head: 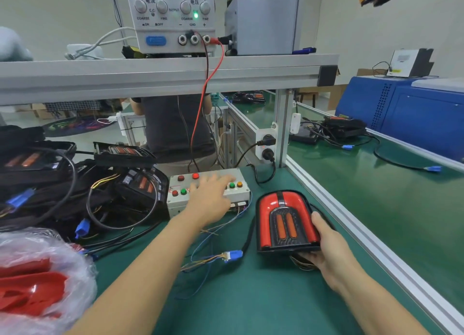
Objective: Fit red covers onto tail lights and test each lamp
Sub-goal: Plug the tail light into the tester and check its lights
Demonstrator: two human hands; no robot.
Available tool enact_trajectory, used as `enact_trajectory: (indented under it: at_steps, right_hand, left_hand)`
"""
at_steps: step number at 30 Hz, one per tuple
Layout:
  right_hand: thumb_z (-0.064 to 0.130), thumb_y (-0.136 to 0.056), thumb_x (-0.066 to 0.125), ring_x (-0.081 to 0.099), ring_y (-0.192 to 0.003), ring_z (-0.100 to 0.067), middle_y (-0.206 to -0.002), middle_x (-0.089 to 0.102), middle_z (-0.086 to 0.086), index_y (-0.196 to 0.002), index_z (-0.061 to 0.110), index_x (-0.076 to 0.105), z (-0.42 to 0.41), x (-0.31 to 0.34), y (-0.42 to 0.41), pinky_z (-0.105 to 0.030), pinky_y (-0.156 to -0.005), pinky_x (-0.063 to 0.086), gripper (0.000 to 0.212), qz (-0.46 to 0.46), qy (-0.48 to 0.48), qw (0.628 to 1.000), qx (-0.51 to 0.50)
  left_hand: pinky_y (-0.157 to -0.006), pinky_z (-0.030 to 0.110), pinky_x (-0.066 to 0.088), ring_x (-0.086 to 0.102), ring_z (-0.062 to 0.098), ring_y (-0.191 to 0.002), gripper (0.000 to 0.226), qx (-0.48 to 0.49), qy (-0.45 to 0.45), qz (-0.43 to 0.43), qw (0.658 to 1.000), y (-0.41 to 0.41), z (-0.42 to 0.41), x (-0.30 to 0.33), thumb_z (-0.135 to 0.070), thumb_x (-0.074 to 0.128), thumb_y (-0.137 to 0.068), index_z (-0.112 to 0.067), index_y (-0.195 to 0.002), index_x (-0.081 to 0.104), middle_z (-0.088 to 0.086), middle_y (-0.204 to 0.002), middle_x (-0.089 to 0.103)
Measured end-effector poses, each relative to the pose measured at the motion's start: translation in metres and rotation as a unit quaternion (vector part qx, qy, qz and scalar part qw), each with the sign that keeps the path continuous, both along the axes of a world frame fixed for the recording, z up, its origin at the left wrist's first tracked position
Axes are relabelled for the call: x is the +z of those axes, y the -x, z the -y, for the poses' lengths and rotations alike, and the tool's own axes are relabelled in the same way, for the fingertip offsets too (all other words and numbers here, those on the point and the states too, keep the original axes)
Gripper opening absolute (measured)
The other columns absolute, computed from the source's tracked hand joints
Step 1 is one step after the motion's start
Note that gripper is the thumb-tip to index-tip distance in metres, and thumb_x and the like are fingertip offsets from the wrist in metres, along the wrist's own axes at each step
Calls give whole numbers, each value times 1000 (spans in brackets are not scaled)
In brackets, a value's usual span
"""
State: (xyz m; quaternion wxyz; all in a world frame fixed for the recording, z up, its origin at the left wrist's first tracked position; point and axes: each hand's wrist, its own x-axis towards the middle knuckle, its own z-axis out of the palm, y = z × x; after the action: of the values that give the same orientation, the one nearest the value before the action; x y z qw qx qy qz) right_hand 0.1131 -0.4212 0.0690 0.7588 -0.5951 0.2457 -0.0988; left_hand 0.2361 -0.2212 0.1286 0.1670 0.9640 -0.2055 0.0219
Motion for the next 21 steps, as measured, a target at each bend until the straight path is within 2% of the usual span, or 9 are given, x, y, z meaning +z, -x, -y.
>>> enact_trajectory:
  at_steps: [3,5,7,9,11,14,16,18,21]
  right_hand:
    - [36,-102,44,69,-81,-26,-80,76,-9,-95,9,70,4,3,-3,-37,-65,54,38,-40,7,999,1]
    - [35,-102,44,68,-82,-27,-77,75,-9,-96,8,70,4,5,-6,-37,-64,55,38,-61,27,998,10]
    - [35,-102,42,68,-89,-30,-89,75,-12,-101,8,69,4,6,-9,-43,-77,57,38,-78,78,994,20]
    - [37,-101,39,64,-105,-29,-115,69,-10,-120,14,62,5,4,-11,-48,-98,49,37,-84,180,980,25]
    - [41,-100,39,56,-119,-27,-134,57,-6,-140,22,46,4,6,-9,-47,-106,41,45,-87,277,957,19]
    - [39,-99,44,46,-128,-26,-141,50,-5,-143,20,42,1,14,-4,-44,-109,34,49,-63,491,868,-37]
    - [35,-94,54,45,-126,-22,-134,55,1,-135,18,52,-11,24,0,-42,-109,29,44,62,607,790,-54]
    - [40,-84,59,45,-125,-13,-128,56,10,-134,23,55,-33,32,2,-37,-112,20,52,164,623,762,65]
    - [43,-89,60,38,-130,0,-135,51,18,-141,33,46,-66,27,-6,-29,-118,-4,55,184,617,731,224]
  left_hand:
    - [-85,29,42,56,14,-98,39,-93,-8,-76,993,36,-28,8,-45,63,-81,-35,-117,60,-15,-96,61]
    - [-73,26,37,55,11,-92,53,-110,-89,-107,984,58,-38,-1,-55,69,-70,-37,-118,57,-16,-96,60]
    - [-72,26,35,56,14,-100,51,-109,-140,-74,981,68,-40,-17,-48,70,-72,-37,-120,55,-13,-103,63]
    - [-74,27,37,56,16,-102,36,-89,-109,-44,989,73,-38,-30,-39,65,-81,-37,-117,58,-11,-103,66]
    - [-71,27,37,53,17,-90,19,-74,-51,-7,996,73,-40,-34,-34,58,-88,-35,-107,62,-10,-89,64]
    - [-60,29,31,39,13,-65,9,-76,54,27,995,69,-48,-37,-30,56,-89,-26,-92,63,-8,-62,47]
    - [-57,29,30,33,10,-56,11,-93,140,-30,985,67,-52,-35,-26,58,-89,-17,-92,65,-7,-59,44]
    - [-58,28,32,34,11,-57,13,-119,231,-121,958,66,-53,-31,-19,59,-89,-7,-90,65,-1,-64,47]
    - [-59,29,29,33,13,-59,17,-142,273,-155,939,64,-55,-28,-18,60,-88,-2,-90,65,2,-63,42]
